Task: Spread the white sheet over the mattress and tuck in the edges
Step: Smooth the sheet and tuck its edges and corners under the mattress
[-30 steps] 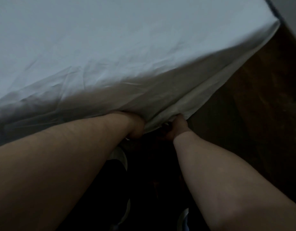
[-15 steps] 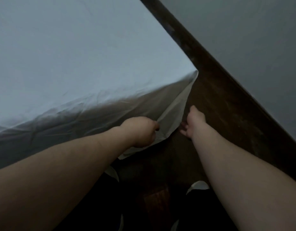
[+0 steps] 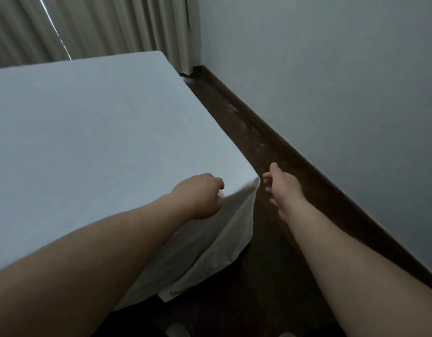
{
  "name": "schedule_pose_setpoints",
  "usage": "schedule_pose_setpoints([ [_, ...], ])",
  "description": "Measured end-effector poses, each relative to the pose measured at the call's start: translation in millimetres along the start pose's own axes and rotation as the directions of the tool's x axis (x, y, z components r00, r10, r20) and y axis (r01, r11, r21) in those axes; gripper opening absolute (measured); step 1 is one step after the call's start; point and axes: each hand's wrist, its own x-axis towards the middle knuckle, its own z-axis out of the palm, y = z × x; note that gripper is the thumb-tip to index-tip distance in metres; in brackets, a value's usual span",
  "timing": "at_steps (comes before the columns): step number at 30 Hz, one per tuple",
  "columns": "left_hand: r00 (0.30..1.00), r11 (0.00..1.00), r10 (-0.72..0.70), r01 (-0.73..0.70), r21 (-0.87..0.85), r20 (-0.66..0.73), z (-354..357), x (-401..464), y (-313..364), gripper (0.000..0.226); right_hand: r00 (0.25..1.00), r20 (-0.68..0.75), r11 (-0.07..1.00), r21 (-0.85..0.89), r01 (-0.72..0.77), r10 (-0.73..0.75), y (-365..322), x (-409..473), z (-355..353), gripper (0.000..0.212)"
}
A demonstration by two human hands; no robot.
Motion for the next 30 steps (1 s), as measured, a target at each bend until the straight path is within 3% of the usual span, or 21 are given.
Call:
schedule_pose_setpoints([
  [5, 0.978, 0.992, -0.124, 0.123, -0.017, -0.17, 11.4, 94.5, -20.6, 0.041, 0.968, 0.018, 0.918, -0.31, 0.245, -0.252, -27.9, 74.4, 37.1, 0.034],
  [7, 0.948, 0.966, -0.253, 0.258, 0.0, -0.194, 20.1, 128.5, -22.9, 0.057, 0.922, 0.114, 0.812, -0.442, 0.38, -0.37, -38.0, 107.0, 55.6, 0.031],
  [9, 0.931, 0.936, -0.351, 0.352, -0.006, -0.098, 27.5, 146.5, -14.5, 0.074, 0.879, 0.266, 0.704, -0.527, 0.476, -0.395, -44.0, 124.6, 68.4, 0.04],
  [11, 0.96, 0.96, -0.279, 0.279, 0.01, 0.031, 31.7, 145.4, -2.8, 0.077, 0.874, 0.374, 0.668, -0.569, 0.48, -0.309, -45.0, 128.7, 72.7, 0.045],
  [13, 0.981, 0.998, -0.058, 0.062, -0.016, 0.187, 24.8, 131.8, 9.7, 0.079, 0.911, 0.385, 0.701, -0.608, 0.372, -0.149, -40.9, 125.9, 63.6, 0.046],
  [14, 0.952, 0.998, 0.036, -0.017, -0.065, 0.304, 9.6, 126.5, 11.9, 0.083, 0.927, 0.373, 0.69, -0.661, 0.297, -0.042, -48.2, 123.7, 56.8, 0.046],
  [15, 0.91, 0.99, 0.107, -0.059, -0.131, 0.4, -6.8, 122.0, 11.3, 0.084, 0.928, 0.366, 0.642, -0.727, 0.244, 0.061, -58.6, 118.6, 49.5, 0.048],
  [17, 0.842, 0.957, 0.197, -0.055, -0.284, 0.502, -54.1, 117.9, 4.1, 0.061, 0.913, 0.348, 0.539, -0.821, 0.186, 0.215, -94.9, 105.5, 36.2, 0.053],
  [19, 0.836, 0.941, 0.186, 0.0, -0.339, 0.517, -111.5, 113.7, -6.2, 0.043, 0.903, 0.347, 0.507, -0.843, 0.181, 0.253, -149.1, 88.3, 25.9, 0.056],
  [23, 0.922, 0.967, 0.008, 0.091, -0.237, 0.388, -256.8, 101.7, -28.2, 0.043, 0.909, 0.374, 0.525, -0.819, 0.233, 0.181, -290.3, 52.7, 8.2, 0.052],
  [30, 0.955, 0.961, -0.164, 0.211, -0.18, 0.249, -473.9, 112.9, -56.8, 0.044, 0.894, 0.448, 0.547, -0.747, 0.379, -0.007, -515.9, 38.5, -21.2, 0.049],
])
